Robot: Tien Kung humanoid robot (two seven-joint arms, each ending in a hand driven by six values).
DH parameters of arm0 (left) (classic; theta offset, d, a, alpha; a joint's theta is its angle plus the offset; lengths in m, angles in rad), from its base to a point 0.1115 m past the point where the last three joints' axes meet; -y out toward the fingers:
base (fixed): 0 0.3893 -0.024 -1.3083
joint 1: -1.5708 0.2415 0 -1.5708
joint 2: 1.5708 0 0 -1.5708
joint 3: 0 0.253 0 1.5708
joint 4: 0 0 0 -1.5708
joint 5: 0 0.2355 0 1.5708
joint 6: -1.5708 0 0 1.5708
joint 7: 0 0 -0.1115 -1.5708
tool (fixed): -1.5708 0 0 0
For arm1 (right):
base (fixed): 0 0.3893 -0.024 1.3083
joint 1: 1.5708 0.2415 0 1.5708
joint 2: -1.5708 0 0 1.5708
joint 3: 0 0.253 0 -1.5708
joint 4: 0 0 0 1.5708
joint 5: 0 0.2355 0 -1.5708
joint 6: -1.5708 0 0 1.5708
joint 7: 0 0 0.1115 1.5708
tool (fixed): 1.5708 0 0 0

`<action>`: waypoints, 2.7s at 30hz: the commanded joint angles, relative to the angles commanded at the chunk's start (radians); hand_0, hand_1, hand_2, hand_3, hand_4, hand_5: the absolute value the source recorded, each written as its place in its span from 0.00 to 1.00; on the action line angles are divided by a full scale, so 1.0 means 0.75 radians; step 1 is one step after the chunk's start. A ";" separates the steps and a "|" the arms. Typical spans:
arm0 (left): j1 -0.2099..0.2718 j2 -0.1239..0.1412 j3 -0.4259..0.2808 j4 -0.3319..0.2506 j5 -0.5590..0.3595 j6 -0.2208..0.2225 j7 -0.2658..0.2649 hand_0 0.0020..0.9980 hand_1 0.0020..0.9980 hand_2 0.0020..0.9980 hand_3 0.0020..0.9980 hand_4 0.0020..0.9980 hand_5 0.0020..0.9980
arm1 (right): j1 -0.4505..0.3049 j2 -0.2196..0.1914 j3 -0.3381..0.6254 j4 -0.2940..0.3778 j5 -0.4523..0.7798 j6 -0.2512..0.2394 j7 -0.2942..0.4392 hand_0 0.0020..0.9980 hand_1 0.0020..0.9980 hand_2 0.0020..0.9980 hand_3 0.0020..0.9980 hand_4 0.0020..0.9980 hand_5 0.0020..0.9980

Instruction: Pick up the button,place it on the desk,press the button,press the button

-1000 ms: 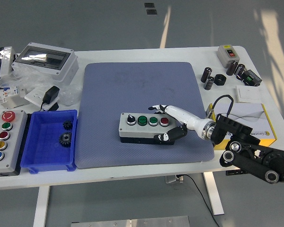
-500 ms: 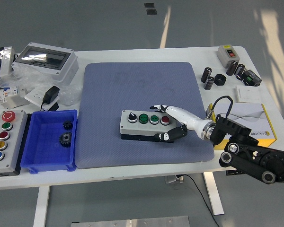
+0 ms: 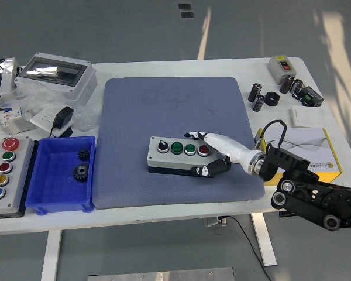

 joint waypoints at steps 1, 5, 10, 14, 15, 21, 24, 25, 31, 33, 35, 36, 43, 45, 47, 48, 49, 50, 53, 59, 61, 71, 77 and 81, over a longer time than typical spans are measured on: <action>0.000 0.000 0.000 0.000 0.000 0.000 0.000 0.62 0.57 0.55 0.60 0.55 0.15 | 0.000 -0.001 0.000 0.001 -0.001 0.000 0.000 0.81 0.89 0.90 1.00 0.67 0.08; 0.000 0.001 -0.001 0.000 0.001 0.000 0.000 0.62 0.57 0.54 0.60 0.55 0.15 | 0.003 -0.004 0.001 0.008 -0.007 0.003 -0.002 0.84 0.91 0.93 1.00 0.68 0.07; 0.001 0.001 0.000 0.000 0.001 -0.001 0.000 0.62 0.57 0.54 0.60 0.55 0.15 | 0.004 -0.009 0.005 0.016 -0.013 0.012 -0.008 0.85 0.91 0.94 1.00 0.68 0.07; 0.002 0.002 0.000 0.000 0.002 -0.002 0.000 0.62 0.57 0.54 0.60 0.55 0.14 | 0.006 -0.018 0.012 0.029 -0.016 0.021 -0.012 0.85 0.91 0.94 1.00 0.69 0.07; 0.002 0.002 0.000 0.000 0.003 -0.002 0.000 0.62 0.57 0.54 0.60 0.55 0.14 | 0.007 -0.019 0.013 0.030 -0.015 0.024 -0.013 0.85 0.91 0.94 1.00 0.69 0.07; 0.001 0.001 0.001 0.000 0.003 -0.003 0.001 0.62 0.57 0.54 0.60 0.55 0.14 | 0.009 -0.022 0.017 0.025 -0.009 0.038 -0.013 0.87 0.93 0.97 1.00 0.70 0.07; 0.001 0.002 0.002 0.000 0.004 -0.004 0.002 0.62 0.57 0.54 0.60 0.55 0.14 | 0.011 -0.025 0.016 0.026 -0.006 0.040 -0.011 0.87 0.93 0.97 1.00 0.70 0.07; 0.001 0.002 0.001 0.000 0.004 -0.004 0.002 0.62 0.57 0.54 0.60 0.55 0.14 | 0.012 -0.026 0.016 0.027 -0.006 0.041 -0.010 0.87 0.93 0.97 1.00 0.70 0.07; 0.001 0.003 0.003 0.000 0.005 -0.007 0.002 0.62 0.57 0.54 0.60 0.54 0.14 | 0.017 -0.043 0.024 0.048 0.005 0.048 -0.009 0.89 0.95 1.00 1.00 0.71 0.06; 0.002 0.002 0.004 0.000 0.005 -0.009 0.002 0.62 0.57 0.54 0.59 0.54 0.14 | 0.018 -0.051 0.027 0.060 0.014 0.052 -0.008 0.98 0.98 1.00 1.00 0.74 0.07; 0.002 0.002 0.006 0.000 0.005 -0.013 0.002 0.62 0.57 0.54 0.59 0.54 0.14 | 0.016 -0.062 0.031 0.075 0.024 0.057 -0.007 0.98 0.98 1.00 1.00 0.74 0.07; 0.002 0.002 0.007 0.000 0.005 -0.015 0.002 0.62 0.57 0.54 0.59 0.54 0.14 | 0.014 -0.069 0.034 0.085 0.030 0.059 -0.006 0.98 0.98 1.00 1.00 0.74 0.07; 0.006 -0.001 0.005 0.000 0.004 -0.020 0.003 0.62 0.56 0.54 0.59 0.54 0.14 | -0.076 -0.214 0.189 0.282 0.053 0.001 -0.037 1.00 0.99 1.00 1.00 0.75 0.07; 0.008 -0.001 0.001 0.000 0.007 -0.017 0.004 0.62 0.56 0.54 0.59 0.54 0.13 | -0.099 -0.267 0.247 0.347 -0.001 -0.051 -0.094 1.00 0.99 1.00 1.00 0.76 0.08; 0.011 -0.001 -0.004 0.000 0.011 -0.014 0.006 0.62 0.56 0.54 0.59 0.54 0.13 | -0.111 -0.322 0.311 0.412 -0.067 -0.004 -0.180 1.00 0.99 1.00 1.00 0.76 0.08; 0.013 -0.001 -0.007 0.000 0.014 -0.012 0.006 0.62 0.56 0.54 0.59 0.54 0.13 | -0.112 -0.351 0.349 0.448 -0.105 0.050 -0.242 1.00 0.99 1.00 1.00 0.76 0.08; 0.013 -0.001 -0.008 0.000 0.015 -0.012 0.006 0.62 0.56 0.54 0.59 0.54 0.13 | -0.110 -0.368 0.375 0.472 -0.121 0.089 -0.282 1.00 0.99 1.00 1.00 0.76 0.08; 0.014 0.000 -0.009 0.000 0.017 -0.011 0.005 0.62 0.56 0.54 0.59 0.54 0.13 | -0.104 -0.384 0.401 0.495 -0.109 0.137 -0.329 1.00 0.99 1.00 1.00 0.76 0.10; 0.012 0.003 -0.011 0.000 0.020 -0.011 0.004 0.62 0.56 0.54 0.59 0.54 0.13 | -0.072 -0.413 0.463 0.548 -0.021 0.280 -0.452 1.00 0.99 1.00 1.00 0.76 0.10; 0.003 0.018 -0.010 0.000 0.024 -0.013 0.001 0.62 0.56 0.54 0.59 0.54 0.13 | -0.010 -0.416 0.488 0.560 0.185 0.515 -0.578 0.72 0.81 0.88 0.97 0.56 0.12; 0.000 0.022 -0.010 0.000 0.024 -0.012 -0.001 0.62 0.56 0.54 0.59 0.54 0.13 | -0.008 -0.406 0.499 0.553 0.254 0.571 -0.567 0.72 0.81 0.88 0.97 0.56 0.12; -0.004 0.018 -0.007 0.000 0.023 -0.012 0.001 0.62 0.56 0.54 0.59 0.54 0.13 | -0.012 -0.343 0.500 0.535 0.434 0.541 -0.508 0.05 0.22 0.50 0.83 0.39 0.11; -0.004 0.014 -0.007 0.000 0.023 -0.012 0.002 0.62 0.56 0.54 0.59 0.54 0.13 | 0.012 -0.321 0.438 0.505 0.426 0.534 -0.526 0.01 0.15 0.30 0.78 0.27 0.03; -0.002 0.013 -0.008 0.000 0.021 -0.010 0.003 0.62 0.56 0.54 0.59 0.54 0.13 | 0.018 -0.304 0.395 0.476 0.417 0.526 -0.536 0.00 0.11 0.25 0.76 0.28 0.03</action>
